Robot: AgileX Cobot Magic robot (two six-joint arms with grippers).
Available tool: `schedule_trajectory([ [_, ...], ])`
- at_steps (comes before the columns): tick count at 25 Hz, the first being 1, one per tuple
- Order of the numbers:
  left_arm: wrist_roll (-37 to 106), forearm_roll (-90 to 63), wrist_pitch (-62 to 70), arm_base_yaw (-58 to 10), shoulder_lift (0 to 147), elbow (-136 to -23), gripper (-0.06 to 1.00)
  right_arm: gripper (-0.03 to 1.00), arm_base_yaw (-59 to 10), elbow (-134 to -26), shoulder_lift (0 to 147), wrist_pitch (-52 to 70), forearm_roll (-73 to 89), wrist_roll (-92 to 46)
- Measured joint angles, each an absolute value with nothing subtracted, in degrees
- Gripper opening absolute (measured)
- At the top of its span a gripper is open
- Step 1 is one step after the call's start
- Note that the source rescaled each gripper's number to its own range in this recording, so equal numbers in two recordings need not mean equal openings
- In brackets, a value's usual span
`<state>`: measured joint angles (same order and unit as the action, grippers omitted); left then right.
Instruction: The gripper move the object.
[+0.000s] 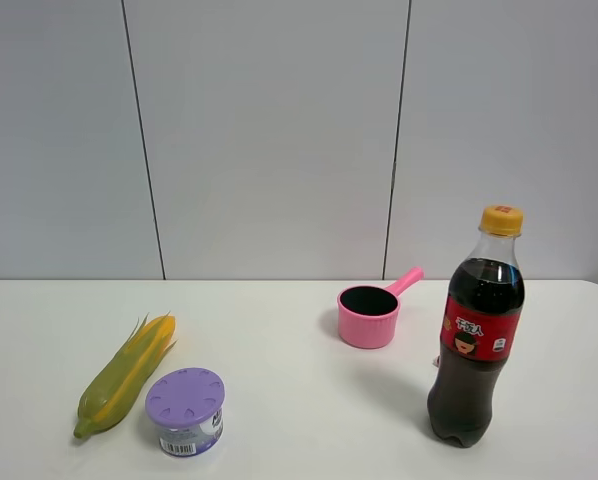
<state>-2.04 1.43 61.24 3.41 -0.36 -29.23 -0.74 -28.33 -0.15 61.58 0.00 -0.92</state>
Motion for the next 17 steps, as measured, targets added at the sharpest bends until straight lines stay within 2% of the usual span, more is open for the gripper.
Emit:
schedule_trajectory([
  [17, -2.0, 1.4, 60.5, 3.4, -0.4, -29.1, 0.21, 1.00, -0.7, -28.3, -0.1, 61.6, 0.0, -0.9],
])
